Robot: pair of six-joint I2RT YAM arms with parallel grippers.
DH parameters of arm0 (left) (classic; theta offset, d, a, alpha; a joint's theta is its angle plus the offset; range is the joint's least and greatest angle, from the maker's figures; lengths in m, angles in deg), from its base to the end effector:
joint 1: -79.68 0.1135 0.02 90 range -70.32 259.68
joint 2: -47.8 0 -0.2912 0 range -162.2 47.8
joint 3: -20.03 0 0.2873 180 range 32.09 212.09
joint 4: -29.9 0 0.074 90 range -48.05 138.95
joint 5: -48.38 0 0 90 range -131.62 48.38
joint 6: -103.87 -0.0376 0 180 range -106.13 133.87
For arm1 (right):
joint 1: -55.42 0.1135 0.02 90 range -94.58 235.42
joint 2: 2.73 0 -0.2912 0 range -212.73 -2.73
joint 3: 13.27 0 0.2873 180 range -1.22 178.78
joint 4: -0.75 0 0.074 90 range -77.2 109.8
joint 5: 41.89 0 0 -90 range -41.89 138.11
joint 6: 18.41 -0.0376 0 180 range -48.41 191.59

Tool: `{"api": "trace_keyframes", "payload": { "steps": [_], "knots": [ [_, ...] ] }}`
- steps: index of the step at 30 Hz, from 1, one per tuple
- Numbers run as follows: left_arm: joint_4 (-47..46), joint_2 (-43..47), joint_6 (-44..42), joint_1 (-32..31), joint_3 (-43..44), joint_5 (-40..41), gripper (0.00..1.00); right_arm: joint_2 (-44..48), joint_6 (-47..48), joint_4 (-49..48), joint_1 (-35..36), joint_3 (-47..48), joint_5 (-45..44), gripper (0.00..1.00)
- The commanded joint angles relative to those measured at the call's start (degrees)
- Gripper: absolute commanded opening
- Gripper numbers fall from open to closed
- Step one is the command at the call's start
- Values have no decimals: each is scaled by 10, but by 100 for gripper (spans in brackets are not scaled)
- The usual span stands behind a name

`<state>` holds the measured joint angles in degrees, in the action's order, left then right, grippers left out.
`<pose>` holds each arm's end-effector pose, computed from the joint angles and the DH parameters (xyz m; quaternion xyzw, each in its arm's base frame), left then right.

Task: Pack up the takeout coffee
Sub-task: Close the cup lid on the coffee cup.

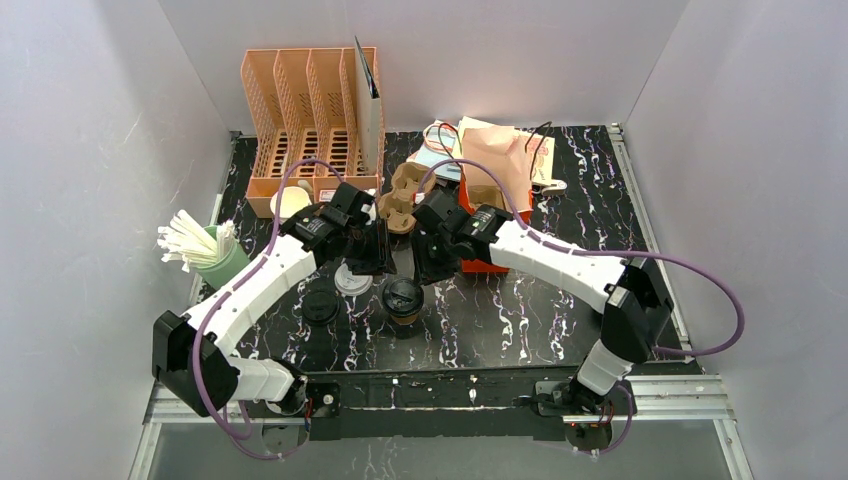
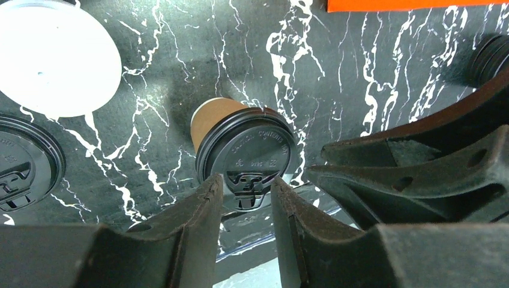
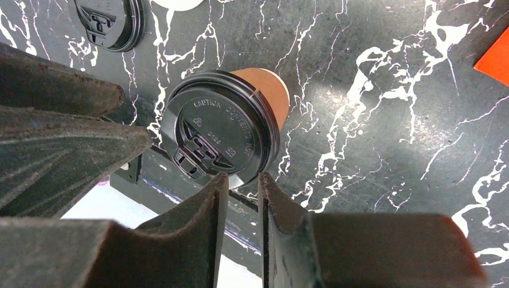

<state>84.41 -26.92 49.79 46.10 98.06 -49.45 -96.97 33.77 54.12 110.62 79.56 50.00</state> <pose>0.2469 -0.1701 0.3243 0.0035 0.9413 -0.2418 0.2356 0.2233 0.3235 0.3057 -0.1489 0.9413 0.2303 0.1968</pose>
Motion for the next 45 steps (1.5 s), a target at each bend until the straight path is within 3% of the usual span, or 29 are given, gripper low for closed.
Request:
{"api": "trace_keyframes", "payload": {
  "steps": [1,16,45],
  "knots": [
    [11,11,-42,3,-21,-22,33,-10,-17,-21,1,-4,11,33],
    [-20,-6,-77,2,-49,-28,34,-39,-25,-3,2,1,28,30],
    [-52,-32,-86,-10,-81,-34,22,-48,-22,14,1,-11,33,27]
  ]
}}
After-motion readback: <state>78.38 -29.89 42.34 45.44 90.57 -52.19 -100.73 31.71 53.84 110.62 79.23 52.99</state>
